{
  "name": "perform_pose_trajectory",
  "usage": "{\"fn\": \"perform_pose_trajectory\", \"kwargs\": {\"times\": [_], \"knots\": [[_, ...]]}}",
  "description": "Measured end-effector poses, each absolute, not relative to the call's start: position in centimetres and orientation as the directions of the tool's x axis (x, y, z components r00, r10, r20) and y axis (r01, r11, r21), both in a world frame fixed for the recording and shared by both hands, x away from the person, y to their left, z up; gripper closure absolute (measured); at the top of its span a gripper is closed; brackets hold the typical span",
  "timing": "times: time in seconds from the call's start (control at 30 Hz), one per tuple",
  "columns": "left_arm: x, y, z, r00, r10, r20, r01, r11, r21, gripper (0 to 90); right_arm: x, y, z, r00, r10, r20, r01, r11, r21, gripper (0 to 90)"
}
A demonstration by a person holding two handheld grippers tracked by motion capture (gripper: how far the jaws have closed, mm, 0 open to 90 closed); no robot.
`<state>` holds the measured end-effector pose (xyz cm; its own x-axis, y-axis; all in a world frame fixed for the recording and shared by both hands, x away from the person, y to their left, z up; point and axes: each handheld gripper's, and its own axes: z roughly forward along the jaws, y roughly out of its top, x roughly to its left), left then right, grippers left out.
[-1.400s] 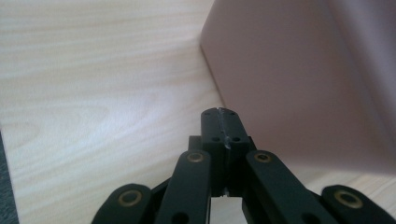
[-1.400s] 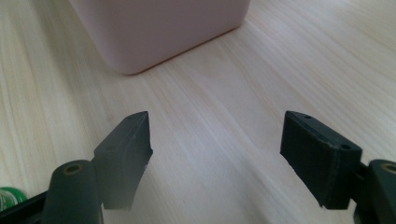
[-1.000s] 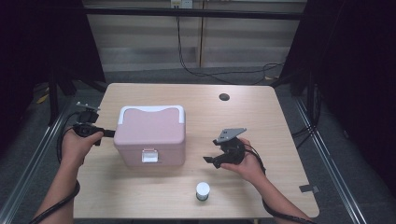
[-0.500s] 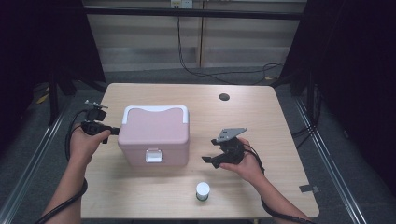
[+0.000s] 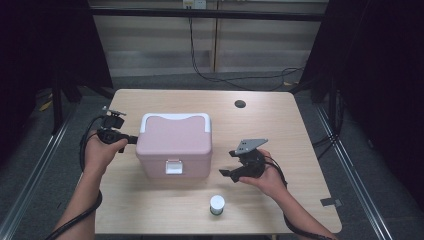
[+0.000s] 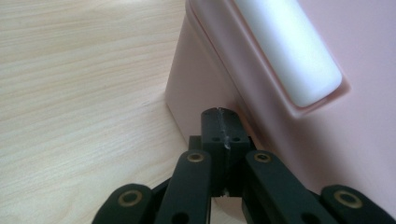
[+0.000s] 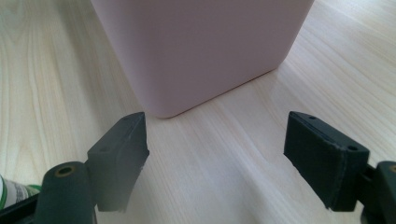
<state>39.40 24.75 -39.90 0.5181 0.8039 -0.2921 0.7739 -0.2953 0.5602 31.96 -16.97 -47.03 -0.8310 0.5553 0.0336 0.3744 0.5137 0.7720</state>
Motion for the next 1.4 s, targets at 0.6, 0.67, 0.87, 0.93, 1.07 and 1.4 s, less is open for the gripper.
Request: {"fn": "perform_pose_trajectory", "kwargs": {"times": [0.6,0.67,0.87,0.93,1.07,1.4], "knots": [[39.2,21.5,-39.8,0.553,0.781,-0.291,0.76,-0.329,0.56,90.0,31.2,-20.2,-47.2,-0.809,0.586,0.04,0.396,0.493,0.775,21.0],[39.2,21.2,-39.7,0.56,0.777,-0.289,0.759,-0.34,0.556,90.0,31.1,-20.5,-47.2,-0.805,0.591,0.044,0.402,0.49,0.773,21.0],[39.0,20.0,-39.8,0.559,0.773,-0.301,0.761,-0.334,0.556,90.0,30.8,-21.4,-47.1,-0.798,0.601,0.043,0.409,0.488,0.771,21.0],[39.0,19.8,-39.8,0.562,0.77,-0.302,0.76,-0.338,0.555,90.0,30.8,-21.5,-47.0,-0.798,0.601,0.043,0.409,0.487,0.772,21.0],[38.9,19.0,-39.8,0.571,0.765,-0.298,0.756,-0.35,0.553,90.0,30.7,-22.0,-46.9,-0.797,0.603,0.038,0.404,0.485,0.776,21.2],[38.6,17.6,-39.6,0.586,0.755,-0.295,0.75,-0.368,0.549,90.0,30.5,-22.9,-46.8,-0.79,0.612,0.045,0.419,0.484,0.768,21.9]]}}
